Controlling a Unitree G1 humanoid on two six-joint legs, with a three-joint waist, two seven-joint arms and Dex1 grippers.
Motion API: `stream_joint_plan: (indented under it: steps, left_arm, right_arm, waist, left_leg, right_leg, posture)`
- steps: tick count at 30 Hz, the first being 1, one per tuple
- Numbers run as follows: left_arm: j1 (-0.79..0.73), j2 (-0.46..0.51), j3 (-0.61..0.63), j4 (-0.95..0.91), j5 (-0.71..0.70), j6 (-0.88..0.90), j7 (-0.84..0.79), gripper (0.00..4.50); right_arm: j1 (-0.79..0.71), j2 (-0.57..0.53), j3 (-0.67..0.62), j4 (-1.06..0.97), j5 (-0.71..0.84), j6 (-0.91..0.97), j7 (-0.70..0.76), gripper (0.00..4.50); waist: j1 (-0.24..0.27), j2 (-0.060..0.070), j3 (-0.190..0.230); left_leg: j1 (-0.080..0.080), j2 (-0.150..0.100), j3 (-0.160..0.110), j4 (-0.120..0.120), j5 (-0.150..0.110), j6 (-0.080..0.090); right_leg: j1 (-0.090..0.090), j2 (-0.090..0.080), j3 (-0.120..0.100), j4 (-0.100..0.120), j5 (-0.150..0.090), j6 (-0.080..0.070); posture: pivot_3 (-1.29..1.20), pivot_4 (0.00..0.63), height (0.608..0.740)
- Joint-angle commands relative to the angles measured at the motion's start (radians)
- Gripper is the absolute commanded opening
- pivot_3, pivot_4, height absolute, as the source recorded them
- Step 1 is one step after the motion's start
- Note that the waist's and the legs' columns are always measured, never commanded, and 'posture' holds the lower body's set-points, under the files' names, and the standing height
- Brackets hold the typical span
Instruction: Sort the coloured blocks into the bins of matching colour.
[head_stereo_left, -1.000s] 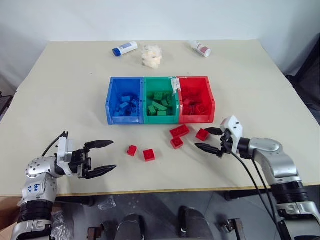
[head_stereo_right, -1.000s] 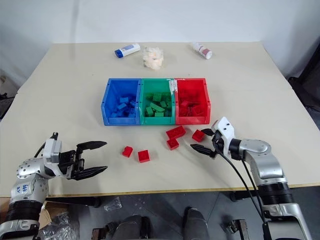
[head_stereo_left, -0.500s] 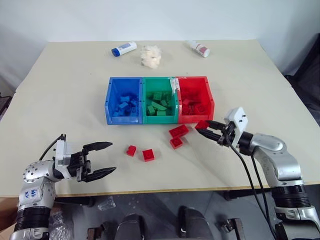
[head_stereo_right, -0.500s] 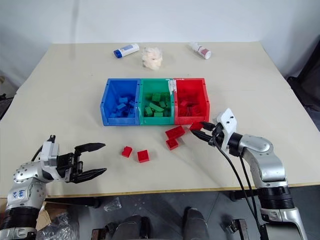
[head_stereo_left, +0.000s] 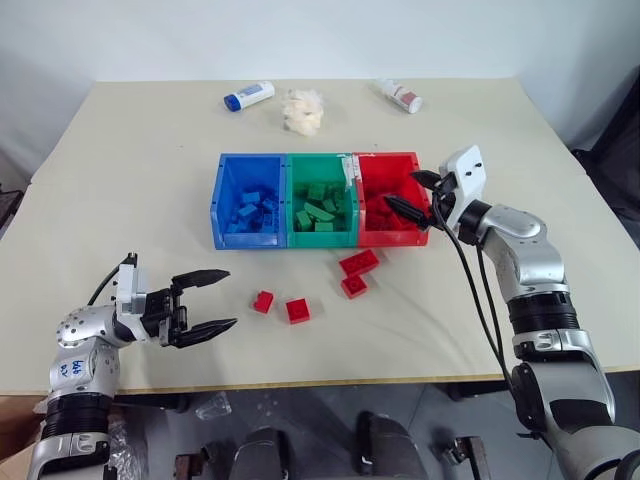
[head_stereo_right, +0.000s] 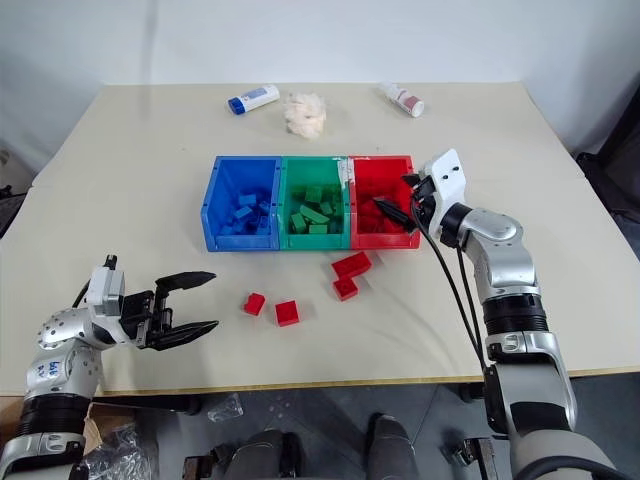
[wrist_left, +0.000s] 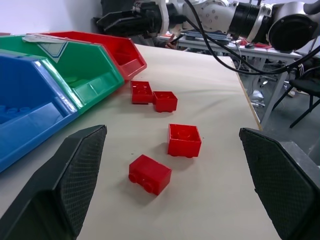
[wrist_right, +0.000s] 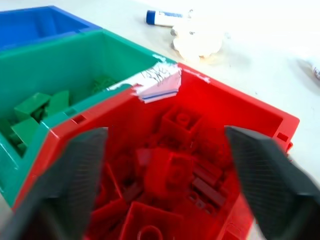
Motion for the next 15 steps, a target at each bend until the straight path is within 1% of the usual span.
stream_joint_plan:
  steps: [1, 5, 9, 12, 15]
  left_arm:
    - [-0.005, 0.005, 0.007, -0.002, 0.0, -0.011, -0.013, 4.5]
    - [-0.006, 0.005, 0.006, -0.002, 0.0, -0.008, -0.016, 4.5]
    - [-0.012, 0.005, 0.004, 0.006, 0.0, -0.006, -0.025, 4.5]
    - [-0.017, 0.008, 0.003, 0.016, 0.003, -0.005, -0.033, 4.5]
    - [-0.023, 0.012, 0.003, 0.027, 0.003, -0.005, -0.039, 4.5]
  right_arm:
    - [0.006, -0.02, -0.018, -0.065, 0.014, -0.015, 0.027, 4.47]
    - [0.09, -0.059, -0.028, -0.182, 0.045, 0.02, 0.083, 4.47]
    - [0.275, -0.155, -0.051, -0.401, 0.121, 0.098, 0.193, 4.47]
    - [0.447, -0.251, -0.112, -0.541, 0.191, 0.158, 0.261, 4.47]
    - [0.612, -0.334, -0.215, -0.624, 0.245, 0.182, 0.31, 4.47]
  waist:
    - [-0.002, 0.0, 0.0]
    - [-0.001, 0.0, 0.0]
    - [0.008, 0.0, 0.0]
    - [0.01, 0.0, 0.0]
    - [0.01, 0.0, 0.0]
  left_leg:
    - [0.0, 0.0, 0.0, 0.0, 0.0, 0.0]
    - [0.001, 0.0, 0.0, 0.0, 0.0, 0.0]
    - [0.0, 0.0, -0.001, 0.0, 0.0, 0.0]
    - [0.0, 0.0, -0.001, 0.0, 0.0, 0.0]
    - [0.0, 0.0, -0.001, 0.0, 0.0, 0.0]
  right_leg:
    - [0.0, 0.0, 0.0, 0.0, 0.0, 0.0]
    - [0.0, 0.0, 0.0, 0.001, 0.0, 0.0]
    - [0.0, 0.0, 0.0, 0.001, 0.0, 0.0]
    - [0.001, 0.0, 0.0, -0.001, 0.0, 0.0]
    - [0.001, 0.0, 0.0, -0.001, 0.0, 0.0]
  posture:
    - [0.0, 0.15, 0.74]
    - [0.0, 0.15, 0.74]
    - [0.0, 0.15, 0.74]
    - [0.0, 0.15, 0.74]
    - [0.0, 0.15, 0.74]
